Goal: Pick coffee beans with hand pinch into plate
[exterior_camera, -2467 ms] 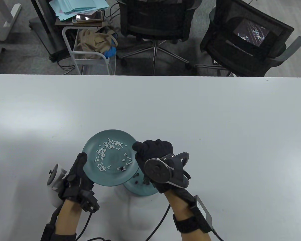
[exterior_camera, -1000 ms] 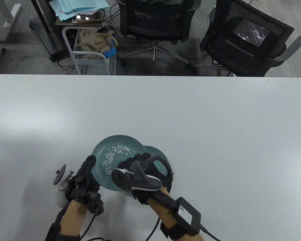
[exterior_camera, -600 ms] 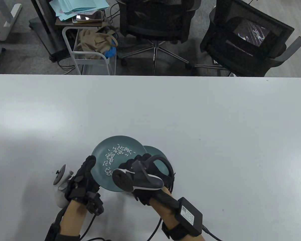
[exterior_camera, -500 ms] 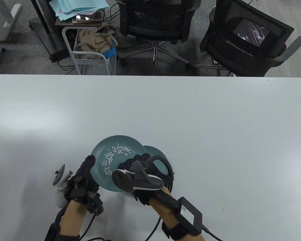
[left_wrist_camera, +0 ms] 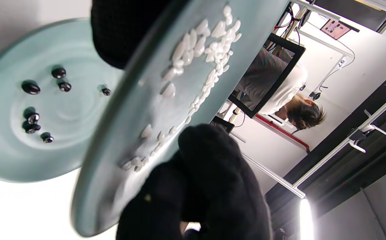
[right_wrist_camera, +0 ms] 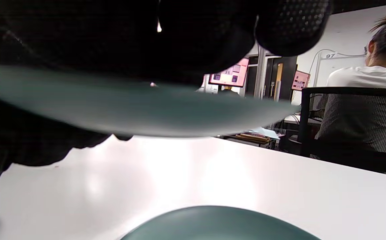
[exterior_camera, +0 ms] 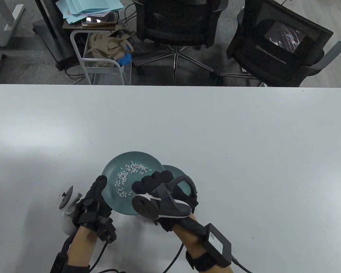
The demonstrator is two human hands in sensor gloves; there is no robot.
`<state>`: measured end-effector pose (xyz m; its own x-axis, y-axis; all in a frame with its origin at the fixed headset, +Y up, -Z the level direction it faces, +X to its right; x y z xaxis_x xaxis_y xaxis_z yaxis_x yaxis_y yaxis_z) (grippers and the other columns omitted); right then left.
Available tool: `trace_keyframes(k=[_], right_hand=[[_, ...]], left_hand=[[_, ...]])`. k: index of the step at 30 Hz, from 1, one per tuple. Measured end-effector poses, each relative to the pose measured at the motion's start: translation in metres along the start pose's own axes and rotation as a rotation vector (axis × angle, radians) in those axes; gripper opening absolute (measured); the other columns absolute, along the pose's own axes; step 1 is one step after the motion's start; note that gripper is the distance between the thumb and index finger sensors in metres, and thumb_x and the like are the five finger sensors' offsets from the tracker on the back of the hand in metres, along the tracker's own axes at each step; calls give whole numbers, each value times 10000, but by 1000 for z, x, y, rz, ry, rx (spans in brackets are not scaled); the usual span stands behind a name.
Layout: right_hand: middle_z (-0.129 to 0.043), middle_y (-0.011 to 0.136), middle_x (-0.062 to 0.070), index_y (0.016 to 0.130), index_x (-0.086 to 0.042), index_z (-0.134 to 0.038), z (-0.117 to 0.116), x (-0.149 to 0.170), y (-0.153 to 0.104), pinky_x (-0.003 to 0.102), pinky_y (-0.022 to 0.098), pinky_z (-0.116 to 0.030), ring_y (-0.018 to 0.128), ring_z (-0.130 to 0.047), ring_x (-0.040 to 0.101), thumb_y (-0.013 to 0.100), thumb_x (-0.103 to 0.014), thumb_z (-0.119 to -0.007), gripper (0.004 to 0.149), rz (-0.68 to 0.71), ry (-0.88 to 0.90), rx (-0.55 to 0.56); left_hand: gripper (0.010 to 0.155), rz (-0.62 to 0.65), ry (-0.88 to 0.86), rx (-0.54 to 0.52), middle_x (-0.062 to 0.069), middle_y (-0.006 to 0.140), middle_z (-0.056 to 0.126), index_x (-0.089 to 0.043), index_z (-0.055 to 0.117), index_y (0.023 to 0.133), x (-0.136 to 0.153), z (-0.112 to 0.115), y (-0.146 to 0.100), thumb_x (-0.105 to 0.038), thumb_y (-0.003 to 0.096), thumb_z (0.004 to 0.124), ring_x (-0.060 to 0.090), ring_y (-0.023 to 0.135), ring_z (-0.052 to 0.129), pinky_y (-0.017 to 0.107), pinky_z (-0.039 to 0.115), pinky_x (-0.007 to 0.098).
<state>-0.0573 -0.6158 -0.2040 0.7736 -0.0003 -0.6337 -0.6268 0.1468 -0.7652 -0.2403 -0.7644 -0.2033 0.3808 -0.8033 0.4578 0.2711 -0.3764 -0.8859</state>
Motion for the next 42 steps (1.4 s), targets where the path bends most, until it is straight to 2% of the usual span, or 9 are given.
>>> trace_keyframes(k=[2, 10, 18, 24, 28, 32, 35, 42], right_hand=[[-950, 721, 96, 764, -278, -884, 2, 2, -1, 561, 507, -722, 453, -906, 217, 411, -378, -873, 367, -5, 16, 4], [-951, 704, 77, 750, -229, -863, -2, 16, -2, 557, 503, -732, 444, -909, 212, 411, -383, -857, 372, -50, 35, -8], [-969, 672, 76, 735, -217, -869, 24, 34, -12, 551, 491, -744, 412, -917, 206, 401, -380, -864, 372, -99, 106, 112], [-964, 673, 80, 744, -214, -863, 35, 71, -27, 553, 490, -736, 413, -909, 212, 408, -378, -858, 374, -271, 114, 173], [-964, 669, 85, 743, -212, -863, 18, 97, -34, 554, 486, -735, 410, -908, 213, 410, -378, -856, 372, -373, 138, 151], [-962, 672, 83, 748, -211, -859, -13, 109, -37, 554, 488, -733, 413, -908, 213, 414, -377, -853, 373, -423, 137, 36], [-961, 676, 85, 752, -211, -856, -28, 111, -35, 555, 490, -731, 419, -909, 217, 416, -373, -851, 373, -424, 141, -19], [-959, 682, 81, 758, -213, -852, -46, 104, -29, 552, 491, -732, 425, -910, 216, 420, -372, -847, 374, -386, 141, -85]], left_hand=[[610, -2, -3, -4, 1, 921, 744, -339, 418, 1011, 0, -1, 0, -613, 479, 537, 215, 707, 929, 496, 861, 308], [611, 9, -5, 2, 0, 924, 740, -342, 415, 1011, -2, -2, 0, -614, 478, 536, 215, 712, 927, 500, 859, 309], [612, 31, -30, -20, 3, 929, 731, -342, 407, 1012, -6, -7, -3, -613, 479, 535, 219, 721, 917, 506, 850, 316], [615, 44, -47, -16, 2, 935, 722, -343, 399, 1014, -10, -8, -4, -614, 479, 535, 221, 730, 908, 513, 844, 318], [616, 52, -56, -16, 2, 936, 721, -344, 398, 1014, -12, -9, -5, -615, 478, 535, 219, 730, 908, 514, 843, 318], [617, 53, -57, -18, 1, 936, 719, -344, 397, 1014, -12, -9, -6, -617, 478, 535, 220, 733, 905, 516, 841, 318], [618, 52, -59, -15, 1, 938, 717, -344, 395, 1015, -12, -8, -5, -617, 478, 535, 221, 734, 904, 517, 840, 319], [618, 52, -55, -11, 0, 939, 716, -345, 395, 1015, -11, -9, -5, -617, 478, 535, 221, 736, 902, 518, 839, 320]])
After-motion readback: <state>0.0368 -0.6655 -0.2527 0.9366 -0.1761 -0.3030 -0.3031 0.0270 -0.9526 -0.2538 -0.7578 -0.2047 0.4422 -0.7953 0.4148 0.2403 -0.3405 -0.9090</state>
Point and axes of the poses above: the tracker on the back of each hand, its own x axis roughly to the little-finger side, its own y axis roughly from the wrist to the fingertips, z = x × y, the point moved 3 cm from there along y, roughly from the wrist to the fingertips
